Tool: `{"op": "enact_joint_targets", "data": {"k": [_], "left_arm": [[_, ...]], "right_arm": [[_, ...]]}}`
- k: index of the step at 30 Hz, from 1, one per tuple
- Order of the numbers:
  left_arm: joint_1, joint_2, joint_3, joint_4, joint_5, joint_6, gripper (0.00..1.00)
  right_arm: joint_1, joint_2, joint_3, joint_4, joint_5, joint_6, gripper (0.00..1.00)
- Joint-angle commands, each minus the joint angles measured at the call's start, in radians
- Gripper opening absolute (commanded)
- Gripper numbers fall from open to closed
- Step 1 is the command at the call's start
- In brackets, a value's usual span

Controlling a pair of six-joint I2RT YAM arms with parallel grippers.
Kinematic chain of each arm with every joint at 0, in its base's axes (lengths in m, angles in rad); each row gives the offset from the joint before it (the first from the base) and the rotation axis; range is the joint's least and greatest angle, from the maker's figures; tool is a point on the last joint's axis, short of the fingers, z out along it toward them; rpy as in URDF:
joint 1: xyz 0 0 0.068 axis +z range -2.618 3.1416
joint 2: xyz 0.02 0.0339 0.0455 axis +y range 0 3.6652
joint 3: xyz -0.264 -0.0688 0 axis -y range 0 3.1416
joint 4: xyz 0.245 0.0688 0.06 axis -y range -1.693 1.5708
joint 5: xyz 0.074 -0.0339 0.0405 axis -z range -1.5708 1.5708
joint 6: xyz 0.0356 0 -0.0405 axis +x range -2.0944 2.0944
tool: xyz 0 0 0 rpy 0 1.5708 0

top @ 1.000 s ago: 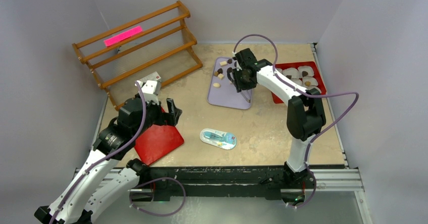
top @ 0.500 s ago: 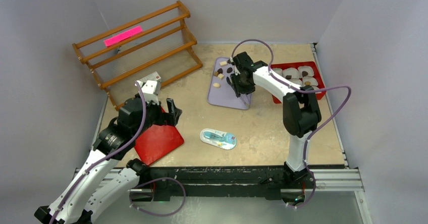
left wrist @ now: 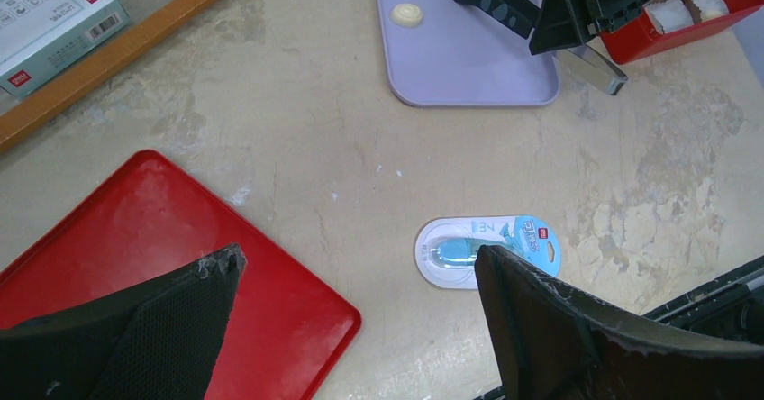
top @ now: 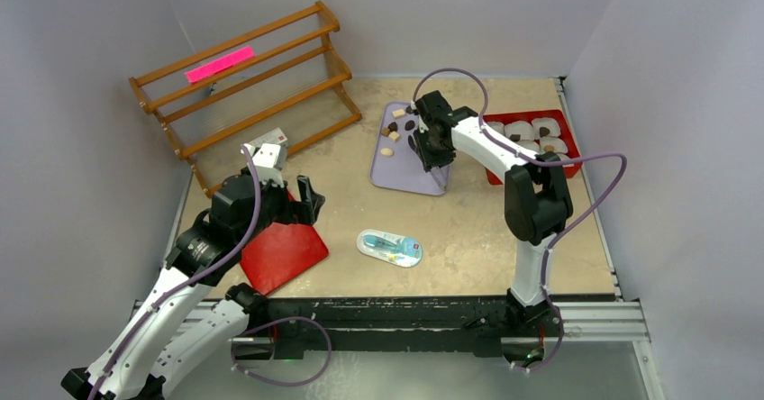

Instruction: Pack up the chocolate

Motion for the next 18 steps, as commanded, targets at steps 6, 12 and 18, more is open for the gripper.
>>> {"op": "enact_joint_targets", "data": {"k": [6,12,18], "left_arm": [[-0.006,-0.002,0.009,0.016,0.002,0.009,1.0],[-0.005,-0.016,0.008,0.015,-0.003,0.008,1.0],[-0.005,-0.013,0.008,0.016,0.005,0.008,1.0]], "right_arm": [[0.007,-0.097,0.024,-0.039,0.006,-0.014,0.28],[0.007,-0.173,0.015,-0.077,0.023,-0.003,0.25],[0.001,-0.262,-0.01,-0.125,0.068,-0.014,0.24]]}}
